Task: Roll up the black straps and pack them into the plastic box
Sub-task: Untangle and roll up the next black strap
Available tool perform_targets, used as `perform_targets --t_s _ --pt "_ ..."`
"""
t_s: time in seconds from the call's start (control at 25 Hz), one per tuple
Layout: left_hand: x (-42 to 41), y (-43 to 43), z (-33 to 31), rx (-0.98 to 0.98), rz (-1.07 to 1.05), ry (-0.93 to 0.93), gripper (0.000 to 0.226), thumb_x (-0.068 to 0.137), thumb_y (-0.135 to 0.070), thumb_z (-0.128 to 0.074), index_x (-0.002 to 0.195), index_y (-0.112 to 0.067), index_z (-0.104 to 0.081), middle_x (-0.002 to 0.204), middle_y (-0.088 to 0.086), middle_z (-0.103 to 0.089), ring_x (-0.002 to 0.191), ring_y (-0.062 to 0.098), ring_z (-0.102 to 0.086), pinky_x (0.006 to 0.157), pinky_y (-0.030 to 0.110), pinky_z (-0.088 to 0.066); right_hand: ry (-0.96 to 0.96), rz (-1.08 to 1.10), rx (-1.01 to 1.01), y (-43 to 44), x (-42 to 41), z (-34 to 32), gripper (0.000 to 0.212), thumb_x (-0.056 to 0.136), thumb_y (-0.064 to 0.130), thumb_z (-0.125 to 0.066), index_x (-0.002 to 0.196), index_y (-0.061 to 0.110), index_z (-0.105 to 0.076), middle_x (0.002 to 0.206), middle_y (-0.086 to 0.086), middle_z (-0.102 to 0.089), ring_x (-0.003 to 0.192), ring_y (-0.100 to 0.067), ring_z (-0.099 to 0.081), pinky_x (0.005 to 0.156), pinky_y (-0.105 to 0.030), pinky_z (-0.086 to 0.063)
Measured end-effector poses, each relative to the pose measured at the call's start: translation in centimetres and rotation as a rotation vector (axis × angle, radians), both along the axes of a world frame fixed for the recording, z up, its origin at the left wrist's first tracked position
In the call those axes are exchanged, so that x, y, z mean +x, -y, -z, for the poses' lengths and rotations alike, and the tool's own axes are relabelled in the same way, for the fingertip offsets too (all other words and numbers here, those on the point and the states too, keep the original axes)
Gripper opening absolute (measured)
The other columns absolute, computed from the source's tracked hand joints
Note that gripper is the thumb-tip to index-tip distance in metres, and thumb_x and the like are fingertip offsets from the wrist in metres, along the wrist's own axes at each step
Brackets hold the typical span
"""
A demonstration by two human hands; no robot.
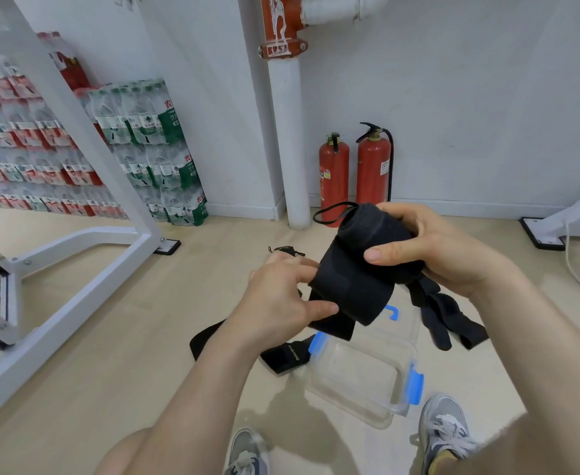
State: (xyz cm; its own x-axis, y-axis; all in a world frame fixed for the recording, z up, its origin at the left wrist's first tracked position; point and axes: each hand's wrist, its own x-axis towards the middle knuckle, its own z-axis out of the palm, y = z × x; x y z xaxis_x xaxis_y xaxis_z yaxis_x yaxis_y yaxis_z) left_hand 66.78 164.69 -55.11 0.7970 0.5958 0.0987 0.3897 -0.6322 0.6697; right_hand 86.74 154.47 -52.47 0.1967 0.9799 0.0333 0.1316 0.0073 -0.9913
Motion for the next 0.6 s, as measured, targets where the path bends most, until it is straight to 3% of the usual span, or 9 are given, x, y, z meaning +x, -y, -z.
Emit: perform_targets --t_s 0.08,0.2,0.32,0.44,0.6 --pt "0.1 0.6 -0.2 0.024 -0.017 -0.062 0.006 0.086 -0.036 -0.073 0.083 -0.033 -0.069 0.089 -0.018 -0.059 0.099 0.002 -0.047 0.102 0.041 -0.039 0.139 0.177 -0.024 -0.4 -0.2 0.6 0.05 0.062 0.013 -0.088 0.107 0.012 -0.067 0.101 -0.015 -0.073 0.093 -0.032 -0.072 0.086 -0.048 -0.059" --pt "-0.1 3.1 -0.3 0.129 0.045 -0.098 0.026 0.089 -0.043 -0.066 0.074 -0.025 -0.054 0.08 -0.01 -0.054 0.089 0.002 -0.046 0.093 0.03 -0.033 0.403 0.462 -0.035 -1.0 0.0 1.7 0.043 0.067 0.017 -0.089 0.101 0.022 -0.063 0.097 0.001 -0.071 0.09 -0.02 -0.069 0.082 -0.041 -0.057" --pt "-0.2 4.4 0.1 0.172 0.016 -0.003 0.035 0.086 -0.04 -0.07 0.073 -0.03 -0.04 0.07 -0.009 -0.053 0.085 0.003 -0.047 0.09 0.027 -0.031 0.415 0.529 -0.003 -1.1 0.2 2.0 0.046 0.068 0.022 -0.088 0.104 0.025 -0.059 0.099 0.005 -0.067 0.091 -0.015 -0.066 0.082 -0.037 -0.056" --pt "0.2 3.7 0.4 -0.123 -0.146 0.051 0.047 0.075 -0.04 -0.08 0.087 -0.038 -0.034 0.075 -0.005 -0.065 0.072 0.01 -0.06 0.074 0.039 -0.05 0.485 0.482 0.033 -1.4 -0.7 2.1 0.048 0.069 0.025 -0.088 0.107 0.027 -0.058 0.1 0.009 -0.066 0.092 -0.01 -0.065 0.078 -0.03 -0.055" --pt "0.3 2.8 0.5 -0.513 -0.22 0.135 0.056 0.062 -0.03 -0.087 0.102 -0.037 -0.049 0.087 0.0 -0.078 0.082 0.023 -0.075 0.085 0.051 -0.058 0.591 0.544 0.101 -1.6 -1.1 2.3 0.049 0.071 0.027 -0.086 0.108 0.027 -0.054 0.1 0.011 -0.063 0.092 -0.011 -0.061 0.077 -0.029 -0.05"
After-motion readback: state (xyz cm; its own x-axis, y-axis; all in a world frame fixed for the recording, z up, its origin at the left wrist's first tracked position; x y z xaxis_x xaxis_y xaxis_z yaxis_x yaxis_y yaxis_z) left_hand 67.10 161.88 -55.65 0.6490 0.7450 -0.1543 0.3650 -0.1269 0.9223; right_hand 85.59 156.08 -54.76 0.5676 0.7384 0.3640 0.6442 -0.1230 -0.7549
